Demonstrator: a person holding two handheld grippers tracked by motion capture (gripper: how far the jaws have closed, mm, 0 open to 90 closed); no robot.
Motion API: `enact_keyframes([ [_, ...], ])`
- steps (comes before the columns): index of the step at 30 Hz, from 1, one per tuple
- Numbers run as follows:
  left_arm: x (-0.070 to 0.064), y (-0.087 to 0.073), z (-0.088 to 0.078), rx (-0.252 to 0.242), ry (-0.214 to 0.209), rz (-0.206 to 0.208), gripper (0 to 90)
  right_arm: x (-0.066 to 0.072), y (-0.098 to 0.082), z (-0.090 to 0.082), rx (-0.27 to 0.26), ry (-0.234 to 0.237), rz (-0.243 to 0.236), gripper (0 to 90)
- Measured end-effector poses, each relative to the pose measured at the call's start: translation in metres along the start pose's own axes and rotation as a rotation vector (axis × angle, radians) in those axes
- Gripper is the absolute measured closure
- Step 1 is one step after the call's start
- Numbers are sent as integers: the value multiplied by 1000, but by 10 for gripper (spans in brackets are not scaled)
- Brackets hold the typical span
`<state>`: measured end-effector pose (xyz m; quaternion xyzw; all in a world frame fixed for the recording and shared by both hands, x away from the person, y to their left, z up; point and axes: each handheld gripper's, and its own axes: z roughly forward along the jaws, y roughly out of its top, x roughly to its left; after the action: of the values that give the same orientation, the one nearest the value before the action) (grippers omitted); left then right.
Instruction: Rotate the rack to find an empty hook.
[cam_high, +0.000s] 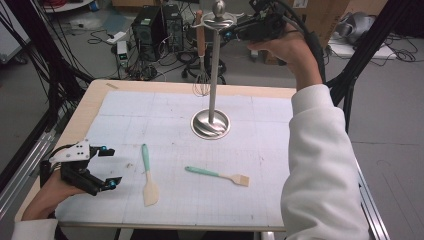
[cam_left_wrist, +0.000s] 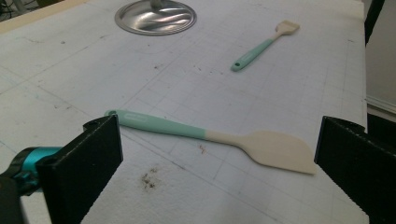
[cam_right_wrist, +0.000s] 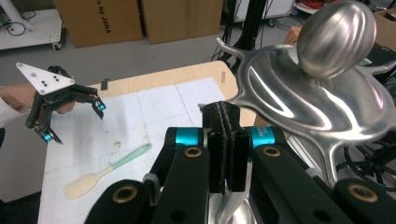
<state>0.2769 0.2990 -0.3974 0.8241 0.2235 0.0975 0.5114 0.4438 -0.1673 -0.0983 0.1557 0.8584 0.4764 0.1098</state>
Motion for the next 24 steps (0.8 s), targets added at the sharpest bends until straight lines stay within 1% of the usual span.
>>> enact_keyframes([
  [4, 0, 0, 1, 6, 3, 2, 16, 3, -7, -6, -1, -6, 1, 830],
  [6, 0, 0, 1, 10, 4, 5, 16, 5, -12, -10, -14, -9, -1, 807],
  [7, -1, 0, 2, 9, 3, 4, 17, 6, -15, -12, -15, -7, 7, 791],
  [8, -1, 0, 2, 10, 3, 6, 16, 7, -18, -14, -21, -6, 6, 774],
  [9, -1, 0, 2, 10, 5, 6, 16, 9, -22, -16, -18, -4, 12, 752],
  [11, -1, 0, 1, 7, 5, 5, 16, 12, -30, -21, -21, -18, 11, 700],
  [15, -1, 0, 0, 0, 7, 4, 16, 17, -47, -32, -23, -38, 56, 575],
  [17, -1, 0, 0, 3, 9, 4, 16, 19, -57, -36, -22, -53, 63, 478],
  [18, -1, 0, 0, 4, 9, 5, 16, 21, -62, -39, -20, -71, 69, 436],
  [20, -1, 0, 1, 8, 8, 3, 16, 24, -71, -43, -28, -83, 96, 342],
  [22, -1, 0, 1, 10, 10, 4, 16, 27, -81, -48, -34, -94, 119, 195],
  [23, -2, 0, 1, 12, 9, 5, 16, 28, -86, -50, -37, -95, 116, 130],
  [24, -2, 0, 1, 12, 10, 6, 16, 30, -90, -52, -42, -86, 123, 68],
])
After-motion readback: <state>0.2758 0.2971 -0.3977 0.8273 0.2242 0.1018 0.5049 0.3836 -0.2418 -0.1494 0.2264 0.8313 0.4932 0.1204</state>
